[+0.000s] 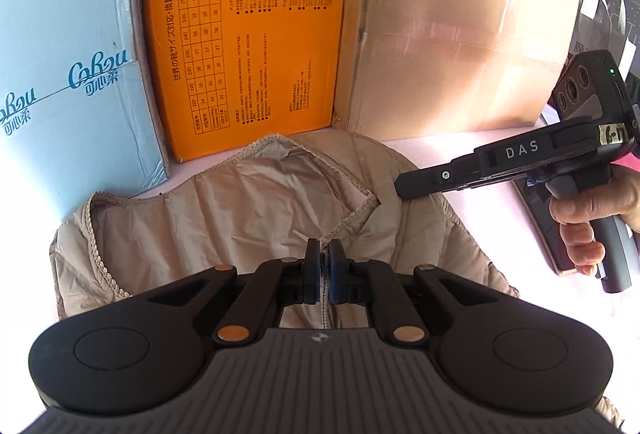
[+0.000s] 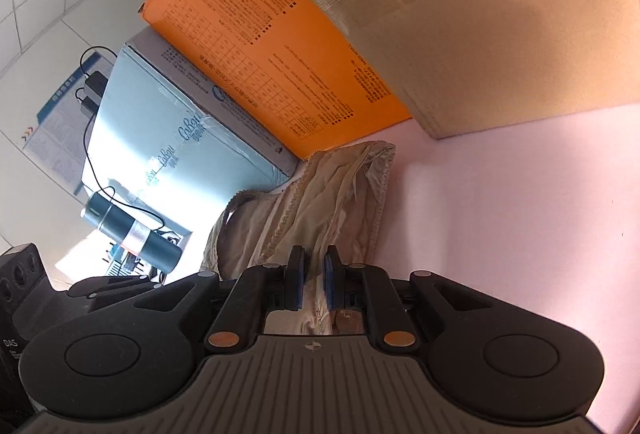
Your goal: Fold clothes
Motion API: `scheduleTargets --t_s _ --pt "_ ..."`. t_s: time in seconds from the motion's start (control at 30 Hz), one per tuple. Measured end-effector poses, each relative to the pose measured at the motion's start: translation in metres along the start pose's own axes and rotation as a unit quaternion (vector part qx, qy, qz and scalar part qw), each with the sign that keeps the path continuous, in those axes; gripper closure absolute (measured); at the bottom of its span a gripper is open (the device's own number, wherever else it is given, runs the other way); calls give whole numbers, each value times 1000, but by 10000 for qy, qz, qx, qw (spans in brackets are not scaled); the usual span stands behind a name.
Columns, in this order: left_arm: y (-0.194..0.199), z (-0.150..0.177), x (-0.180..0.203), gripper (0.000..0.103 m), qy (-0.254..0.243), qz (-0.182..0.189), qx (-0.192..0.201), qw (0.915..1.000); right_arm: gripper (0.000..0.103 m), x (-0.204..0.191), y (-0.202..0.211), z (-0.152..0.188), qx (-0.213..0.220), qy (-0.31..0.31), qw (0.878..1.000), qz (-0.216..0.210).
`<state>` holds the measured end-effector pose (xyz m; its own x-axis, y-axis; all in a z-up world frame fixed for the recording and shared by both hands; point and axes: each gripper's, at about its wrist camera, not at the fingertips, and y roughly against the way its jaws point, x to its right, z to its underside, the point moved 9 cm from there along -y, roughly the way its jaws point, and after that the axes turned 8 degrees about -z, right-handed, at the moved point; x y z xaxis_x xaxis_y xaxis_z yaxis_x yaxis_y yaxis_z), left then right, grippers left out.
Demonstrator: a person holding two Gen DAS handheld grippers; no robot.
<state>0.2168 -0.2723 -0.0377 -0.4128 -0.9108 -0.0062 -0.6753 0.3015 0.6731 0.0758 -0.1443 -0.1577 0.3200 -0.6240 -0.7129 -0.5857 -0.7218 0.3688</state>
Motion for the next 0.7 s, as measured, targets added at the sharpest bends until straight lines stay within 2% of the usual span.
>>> scheduleTargets --t_s 0.13,0.3,0.7 --pt "-3 -3 -9 99 207 -31 14 9998 93 -6 -8 -9 -147 169 9997 12" --pt "-12 -3 -22 99 478 -180 -74 9987 93 -3 -18 -17 -2 89 10000 24" --pt "-30 6 -44 97 593 -533 -327 9963 92 15 -58 -11 -153 -71 9998 96"
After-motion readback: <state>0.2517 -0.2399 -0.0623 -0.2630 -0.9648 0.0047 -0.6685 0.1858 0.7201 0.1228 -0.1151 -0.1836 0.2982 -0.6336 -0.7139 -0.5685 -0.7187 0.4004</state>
